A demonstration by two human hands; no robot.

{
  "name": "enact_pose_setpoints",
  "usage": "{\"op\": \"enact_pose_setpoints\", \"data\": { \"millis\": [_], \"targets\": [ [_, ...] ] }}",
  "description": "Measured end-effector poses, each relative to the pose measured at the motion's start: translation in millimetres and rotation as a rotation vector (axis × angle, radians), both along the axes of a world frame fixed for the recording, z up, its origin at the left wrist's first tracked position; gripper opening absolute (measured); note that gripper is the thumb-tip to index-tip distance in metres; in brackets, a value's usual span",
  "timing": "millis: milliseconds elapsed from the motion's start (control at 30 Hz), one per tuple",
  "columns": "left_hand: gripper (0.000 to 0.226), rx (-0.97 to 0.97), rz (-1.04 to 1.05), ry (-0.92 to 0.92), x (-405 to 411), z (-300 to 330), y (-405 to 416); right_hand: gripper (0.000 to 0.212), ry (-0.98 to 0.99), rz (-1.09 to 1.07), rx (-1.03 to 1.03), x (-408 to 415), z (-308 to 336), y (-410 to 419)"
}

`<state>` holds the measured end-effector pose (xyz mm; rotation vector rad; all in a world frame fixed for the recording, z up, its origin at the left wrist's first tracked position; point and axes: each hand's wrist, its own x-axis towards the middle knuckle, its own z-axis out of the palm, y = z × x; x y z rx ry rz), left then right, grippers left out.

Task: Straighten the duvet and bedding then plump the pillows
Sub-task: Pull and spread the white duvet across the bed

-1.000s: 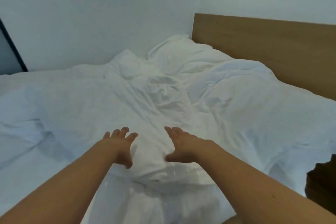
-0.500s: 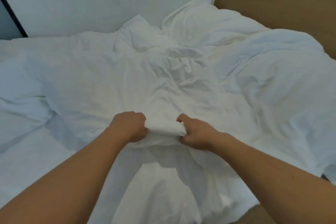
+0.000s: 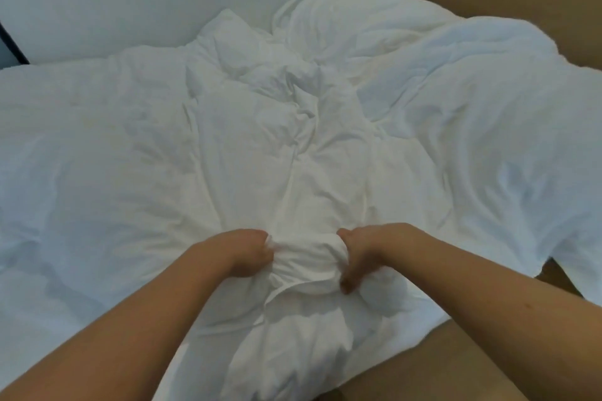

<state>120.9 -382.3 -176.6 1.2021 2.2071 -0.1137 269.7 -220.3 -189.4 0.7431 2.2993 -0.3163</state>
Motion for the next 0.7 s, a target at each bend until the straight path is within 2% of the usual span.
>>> {"op": "enact_pose_setpoints", "data": {
  "millis": [133, 300, 433, 533, 633, 700],
  "targets": [
    [0.035, -0.08, -0.033, 0.026, -2.4, -4.3, 2.1, 0.083, 0.078, 0.025, 0.098, 4.7, -12.6, -10.2],
    [0.037, -0.08, -0.125, 0.224, 6.2, 21.2, -13.0, 0.08, 0.169, 0.027, 0.217, 6.8, 7.8, -21.1],
    [0.048, -0.026, -0.204, 0.463, 23.9, 30.0, -66.5, 0.075, 0.467, 0.065, 0.24, 23.7, 17.2, -62.1],
    [0.058, 0.059, -0.252, 0.599, 35.8, 51.2, -118.9, 0.079, 0.532, 0.057, 0.251, 37.2, 32.3, -116.0],
    [0.063, 0.15, -0.205, 0.606, 45.8, 76.4, -185.4, 0.078, 0.583, 0.02, 0.236, 41.4, 58.5, -180.0],
    [0.066, 0.087, -0.19, 0.576, 48.2, 87.3, -229.7, 0.078, 0.548, 0.066, 0.193, 41.6, 71.6, -221.2]
  ]
}}
